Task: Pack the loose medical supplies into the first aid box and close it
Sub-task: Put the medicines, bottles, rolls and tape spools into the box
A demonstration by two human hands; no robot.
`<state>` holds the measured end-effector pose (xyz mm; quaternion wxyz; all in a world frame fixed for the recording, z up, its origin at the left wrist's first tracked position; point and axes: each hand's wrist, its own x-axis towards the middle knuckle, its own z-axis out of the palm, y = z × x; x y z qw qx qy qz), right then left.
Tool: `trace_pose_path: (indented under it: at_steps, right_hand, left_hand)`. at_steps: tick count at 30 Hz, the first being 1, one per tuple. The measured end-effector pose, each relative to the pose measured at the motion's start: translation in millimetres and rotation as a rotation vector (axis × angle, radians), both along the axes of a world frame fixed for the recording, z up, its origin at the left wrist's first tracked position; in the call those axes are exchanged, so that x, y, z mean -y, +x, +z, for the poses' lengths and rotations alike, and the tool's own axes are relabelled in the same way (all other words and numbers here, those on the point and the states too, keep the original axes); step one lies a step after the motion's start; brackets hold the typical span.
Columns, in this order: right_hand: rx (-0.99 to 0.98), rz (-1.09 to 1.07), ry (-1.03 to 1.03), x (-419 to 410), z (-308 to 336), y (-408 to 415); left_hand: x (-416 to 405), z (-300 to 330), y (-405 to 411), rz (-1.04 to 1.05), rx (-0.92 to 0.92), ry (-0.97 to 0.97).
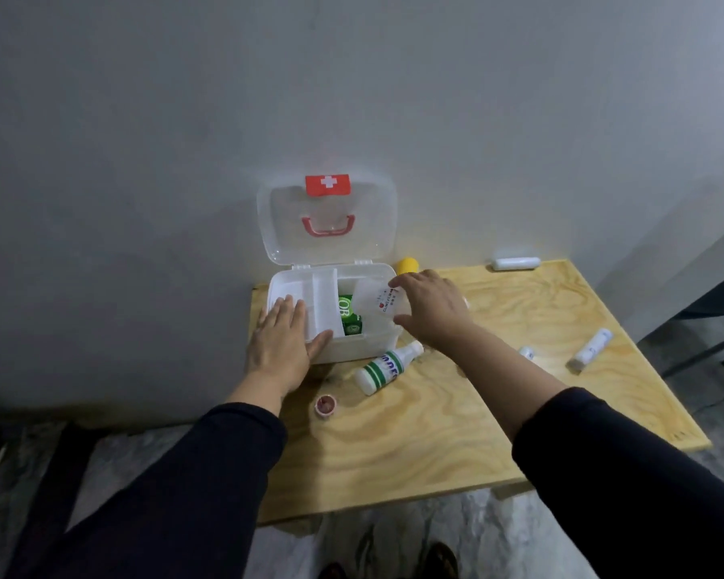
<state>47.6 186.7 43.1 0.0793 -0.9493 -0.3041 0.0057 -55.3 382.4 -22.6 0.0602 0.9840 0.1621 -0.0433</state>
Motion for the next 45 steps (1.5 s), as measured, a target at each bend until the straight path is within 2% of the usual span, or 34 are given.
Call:
trace_pose_path:
  at_steps: [4,8,14,18,23,25,29,32,39,45]
  right_hand:
    - [-0.016,0.07,-0.14,-33.6,-7.1,20.6]
    - [-0.15,0.108,-0.136,-54.9,-19.4,29.6]
    - [-0.3,0.04,0.072,-67.1,-39.5,31.2]
    - [-0.315,-0.021,0.233,-75.5,-50.5,27.1]
    - [-0.33,-0.005,0.257,-67.8,-42.3,30.1]
    - [-0.299,-0.018,0.335,-56.9,-36.8,31.0]
    - [-0.167,-0.159,0.549,-23.9,-27.8,26.2]
    - [-0.286,-0.33,0.658,4.6,-33.3,19.4]
    - [-0.679,-0.375,0.533,37.3,-76.7,-1.7]
    - [-0.69,-0.329,0.486,43.1,-82.3,-4.5]
  left_hand:
    - [-1.4,-2.3,1.1,0.008,-0.006,-0.006]
    - [-1.7,-1.7,0.2,0.013,0.012,-0.03]
    - [-5.0,-1.2,-0.6,0.007,0.028,-0.057]
    - [-3.2,1.4,-1.6,0.01,0.035,-0.066]
    - [-4.3,0.3,-0.4,0.0,0.019,-0.037]
    - [-3.8,0.2,-0.3,-0.001,0.018,-0.036]
    - [-4.1,0.0,-0.9,-0.004,0.022,-0.046]
    - [-4.9,-1.0,-1.3,-0.005,0.011,-0.042]
    - [-3.9,-0.7,-0.8,-0.003,0.014,-0.036]
    - [-3.6,-0.6,-0.4,-0.006,0.003,-0.024]
